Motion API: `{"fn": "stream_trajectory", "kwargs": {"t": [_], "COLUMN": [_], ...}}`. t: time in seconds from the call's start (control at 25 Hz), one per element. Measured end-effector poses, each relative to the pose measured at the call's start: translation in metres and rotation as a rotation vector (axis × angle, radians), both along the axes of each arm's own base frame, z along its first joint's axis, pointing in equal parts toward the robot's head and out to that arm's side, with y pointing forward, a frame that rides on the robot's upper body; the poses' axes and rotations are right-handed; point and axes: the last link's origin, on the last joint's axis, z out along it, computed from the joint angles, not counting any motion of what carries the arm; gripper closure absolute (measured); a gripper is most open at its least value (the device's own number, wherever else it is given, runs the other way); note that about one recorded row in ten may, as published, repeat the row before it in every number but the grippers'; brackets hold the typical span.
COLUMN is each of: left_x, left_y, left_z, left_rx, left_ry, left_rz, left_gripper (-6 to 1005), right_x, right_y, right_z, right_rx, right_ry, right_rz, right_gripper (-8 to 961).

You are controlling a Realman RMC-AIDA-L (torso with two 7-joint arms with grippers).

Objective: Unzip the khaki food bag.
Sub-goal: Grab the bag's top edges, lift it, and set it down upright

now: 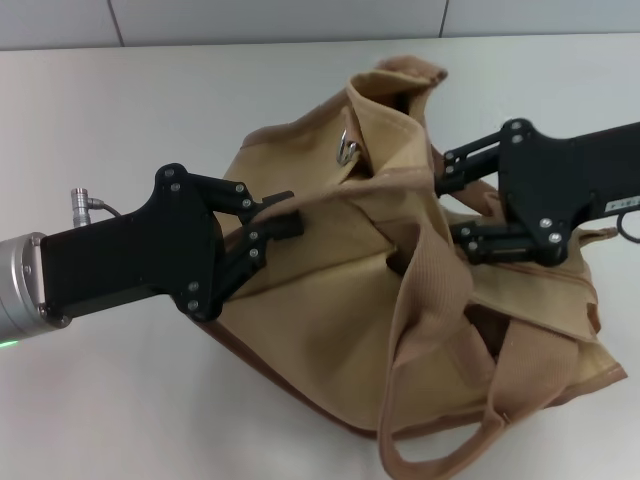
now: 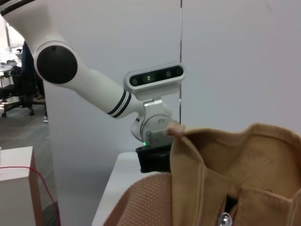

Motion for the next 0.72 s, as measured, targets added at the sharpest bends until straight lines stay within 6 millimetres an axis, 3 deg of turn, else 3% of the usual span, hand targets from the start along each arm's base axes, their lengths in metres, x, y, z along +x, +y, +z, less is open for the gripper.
{"fn": "stream_trajectory", "kwargs": {"t": [0.2,0.4,0.72], "left_x": [0.0,0.001,0.001], "left_y": [0.0,0.0,0.0], "left_z": [0.0,-0.001,-0.002], "left_rx": [0.003,0.008,0.012], "left_ry": [-0.002,-0.003,-0.002], "left_rz": [-0.002,-0.008,-0.009], "left_gripper": [933,933,932], "right_x": [0.001,0.002,0.004], "right_y": [-0.002,-0.006,-0.009], "right_z": [-0.006,-0.01,-0.014], "right_rx": [-0.028,-0.061,-0.095], "right_ry": [-0.008,-0.001,0.013], "right_rz": [-0.003,-0.004,-0.022], "right_gripper": [500,625,680]}}
